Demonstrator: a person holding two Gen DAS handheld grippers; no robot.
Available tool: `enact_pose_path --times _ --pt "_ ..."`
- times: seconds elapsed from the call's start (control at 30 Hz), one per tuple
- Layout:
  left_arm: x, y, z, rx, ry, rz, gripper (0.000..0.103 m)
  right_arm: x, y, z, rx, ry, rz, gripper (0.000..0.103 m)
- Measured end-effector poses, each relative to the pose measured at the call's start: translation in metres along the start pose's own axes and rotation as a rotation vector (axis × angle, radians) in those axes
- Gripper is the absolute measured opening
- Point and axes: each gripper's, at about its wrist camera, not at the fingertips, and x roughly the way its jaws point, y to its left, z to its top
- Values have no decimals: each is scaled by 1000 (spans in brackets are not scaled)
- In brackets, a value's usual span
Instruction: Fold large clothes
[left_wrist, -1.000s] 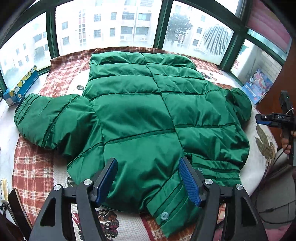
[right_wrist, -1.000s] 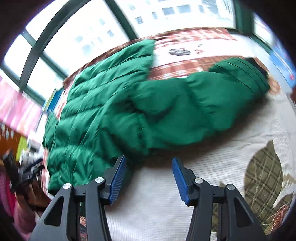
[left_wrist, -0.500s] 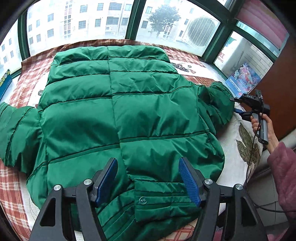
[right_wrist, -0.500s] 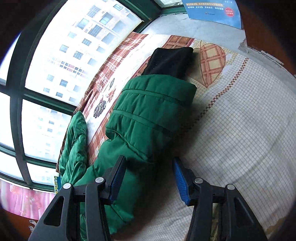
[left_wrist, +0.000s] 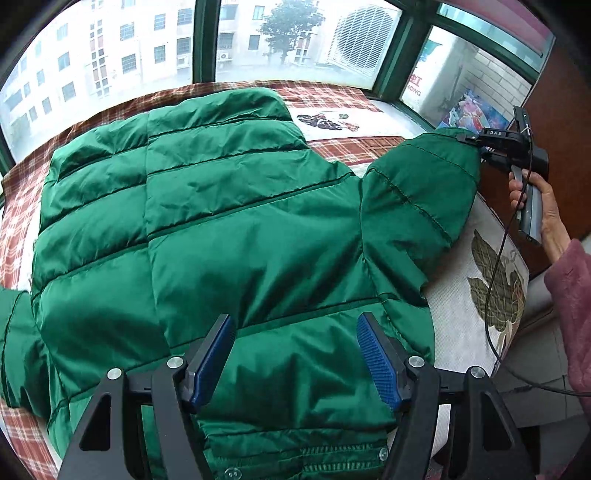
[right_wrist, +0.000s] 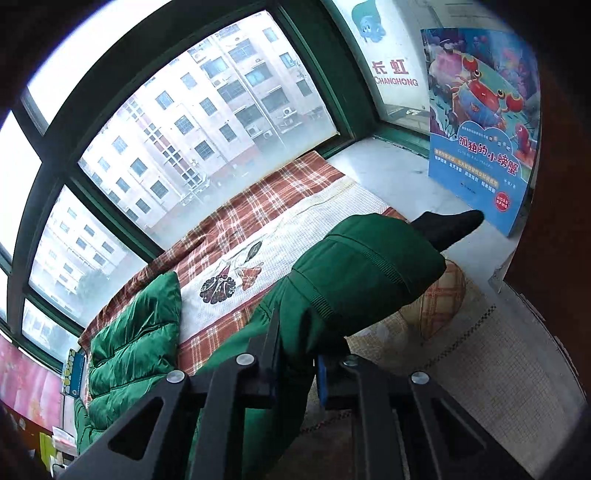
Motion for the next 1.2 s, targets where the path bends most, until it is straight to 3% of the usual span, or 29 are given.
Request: enact_pose_path --times 0.13,0.2,0.3,0.47,0.63,0.73,0.9,1.07,1.2 --pt "34 -11 10 10 37 -9 72 48 -35 -26 78 136 -59 17" --pt "51 -15 12 8 66 -12 72 51 -43 -29 121 140 -34 17" --pt "74 -24 10 33 88 7 72 38 -30 -19 88 113 -35 17" --pt "88 -47 3 170 59 119 72 -6 40 1 -95 -11 -53 16" --pt "47 -24 0 87 -8 58 72 -51 128 2 -290 -103 -2 16" --pt "1 9 -12 23 -87 70 72 -72 188 -15 -420 -135 27 16" --pt "-74 79 -57 -117 -199 112 72 -91 286 -74 -642 -150 86 15" --pt "-107 140 -114 -256 -229 128 72 -84 367 -185 -978 -107 123 13" --pt "-112 173 -155 -348 -204 109 72 -65 397 -270 -1120 59 206 13"
